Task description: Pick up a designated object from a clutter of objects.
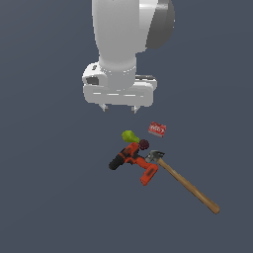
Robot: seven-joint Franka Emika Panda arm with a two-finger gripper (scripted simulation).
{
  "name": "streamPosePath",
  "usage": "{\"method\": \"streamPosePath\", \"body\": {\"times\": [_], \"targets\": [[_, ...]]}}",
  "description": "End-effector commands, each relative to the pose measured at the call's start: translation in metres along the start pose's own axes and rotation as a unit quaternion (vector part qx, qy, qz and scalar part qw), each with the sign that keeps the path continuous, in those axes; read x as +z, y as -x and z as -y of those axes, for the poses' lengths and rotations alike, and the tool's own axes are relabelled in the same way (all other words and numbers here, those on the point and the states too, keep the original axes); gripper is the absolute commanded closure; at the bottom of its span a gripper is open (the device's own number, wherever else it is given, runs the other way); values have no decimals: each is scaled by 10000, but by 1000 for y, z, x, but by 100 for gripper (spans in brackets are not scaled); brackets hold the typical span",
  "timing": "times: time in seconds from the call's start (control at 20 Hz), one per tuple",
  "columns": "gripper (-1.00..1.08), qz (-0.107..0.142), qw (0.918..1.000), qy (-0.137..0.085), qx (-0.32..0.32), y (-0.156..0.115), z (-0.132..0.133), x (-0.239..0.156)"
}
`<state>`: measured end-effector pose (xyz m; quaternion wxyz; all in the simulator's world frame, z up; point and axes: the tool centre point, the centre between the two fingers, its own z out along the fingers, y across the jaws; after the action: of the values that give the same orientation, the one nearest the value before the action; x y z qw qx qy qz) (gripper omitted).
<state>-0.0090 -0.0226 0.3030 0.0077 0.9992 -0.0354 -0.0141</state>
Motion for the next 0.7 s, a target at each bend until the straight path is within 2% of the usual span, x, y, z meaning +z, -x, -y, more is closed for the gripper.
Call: {"method": "streamPosePath", "body": {"times": [0.0,0.3,0.65], "targets": [[-92,-3,10000,-2,11,0,0,-1],[-92,-5,9999,22,-139,-5,5,3],[-92,-14,9975,93,-703,-26,27,18]]}}
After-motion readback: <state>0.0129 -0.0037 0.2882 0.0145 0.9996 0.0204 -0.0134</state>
